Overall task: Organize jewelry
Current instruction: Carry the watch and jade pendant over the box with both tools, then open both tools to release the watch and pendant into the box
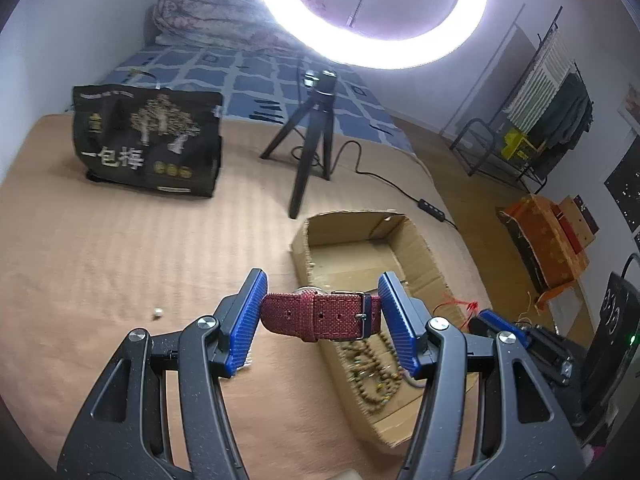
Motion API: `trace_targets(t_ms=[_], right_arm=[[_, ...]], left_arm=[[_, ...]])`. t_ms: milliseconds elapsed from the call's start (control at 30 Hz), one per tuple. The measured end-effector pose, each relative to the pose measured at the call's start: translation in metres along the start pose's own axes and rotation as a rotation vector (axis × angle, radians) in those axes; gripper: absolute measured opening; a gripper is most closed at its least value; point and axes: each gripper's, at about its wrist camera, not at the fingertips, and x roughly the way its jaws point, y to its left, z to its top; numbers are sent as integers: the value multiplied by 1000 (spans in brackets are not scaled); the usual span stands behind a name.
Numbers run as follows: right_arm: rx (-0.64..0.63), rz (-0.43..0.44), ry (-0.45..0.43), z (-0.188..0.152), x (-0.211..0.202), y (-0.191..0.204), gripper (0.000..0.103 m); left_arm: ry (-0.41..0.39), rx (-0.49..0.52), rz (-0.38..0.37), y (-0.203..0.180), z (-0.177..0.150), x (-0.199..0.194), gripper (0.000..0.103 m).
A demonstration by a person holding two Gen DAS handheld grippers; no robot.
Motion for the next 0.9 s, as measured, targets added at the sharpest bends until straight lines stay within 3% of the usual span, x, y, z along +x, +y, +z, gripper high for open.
trace_targets(t_ms=[333, 733, 767, 800, 867, 900], right_arm=[[2, -1, 39, -11, 7, -15, 13], [13, 1, 71, -15, 13, -21, 13], [8, 1, 80, -15, 14, -20, 17], [4, -6, 86, -14, 16, -18, 33], [0, -22, 89, -15, 18, -17, 54], [0, -21, 85, -16, 17, -17, 54]], left_arm=[[26, 5, -41, -28, 1, 31, 59], [62, -2, -58, -34, -1, 46, 64], [61, 1, -57, -34, -1, 46, 64], [59, 4, -54, -34, -1, 45, 64], [58, 5, -55, -34, 0, 44, 64], [57, 5, -55, -34, 0, 43, 64]])
